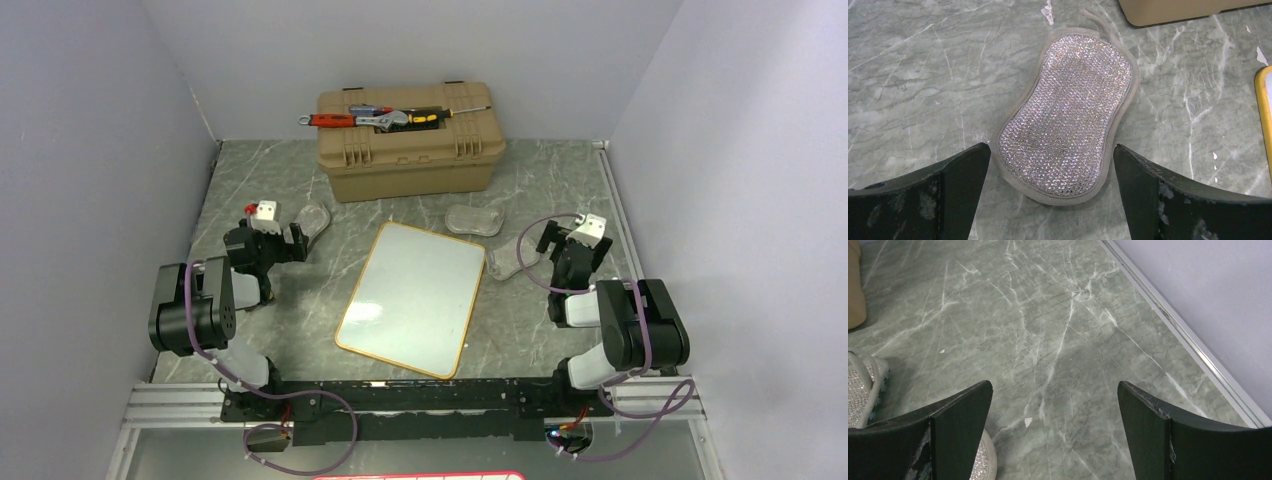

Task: Erase the whiteboard
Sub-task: Reset both arms

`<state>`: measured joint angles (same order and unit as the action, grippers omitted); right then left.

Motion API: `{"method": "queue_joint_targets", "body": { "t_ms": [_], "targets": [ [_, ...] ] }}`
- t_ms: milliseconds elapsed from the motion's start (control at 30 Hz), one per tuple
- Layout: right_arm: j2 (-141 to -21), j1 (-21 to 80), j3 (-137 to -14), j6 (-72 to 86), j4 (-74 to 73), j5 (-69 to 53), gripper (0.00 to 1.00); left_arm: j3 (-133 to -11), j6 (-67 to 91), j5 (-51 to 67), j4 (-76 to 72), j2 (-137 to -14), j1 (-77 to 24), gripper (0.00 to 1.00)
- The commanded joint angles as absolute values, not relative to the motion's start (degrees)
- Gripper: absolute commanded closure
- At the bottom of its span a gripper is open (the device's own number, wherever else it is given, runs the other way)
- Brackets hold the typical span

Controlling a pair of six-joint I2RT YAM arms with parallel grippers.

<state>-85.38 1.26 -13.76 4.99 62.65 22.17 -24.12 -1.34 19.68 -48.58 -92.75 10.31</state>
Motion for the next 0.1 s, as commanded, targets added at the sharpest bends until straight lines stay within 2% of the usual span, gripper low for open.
{"method": "queue_joint_targets", "body": {
  "t_ms": [0,67],
  "targets": [
    [-84.17,1.15,-13.61,5.8,64.0,21.45,0.0,-24.15,-2.02,20.78,-51.99,-93.64,10.13,0.01],
    [-84.15,1.14,-13.65,5.8,64.08,21.45,0.0,-24.39,-2.02,21.03,-50.19,-93.02,10.11,0.01]
  ]
}}
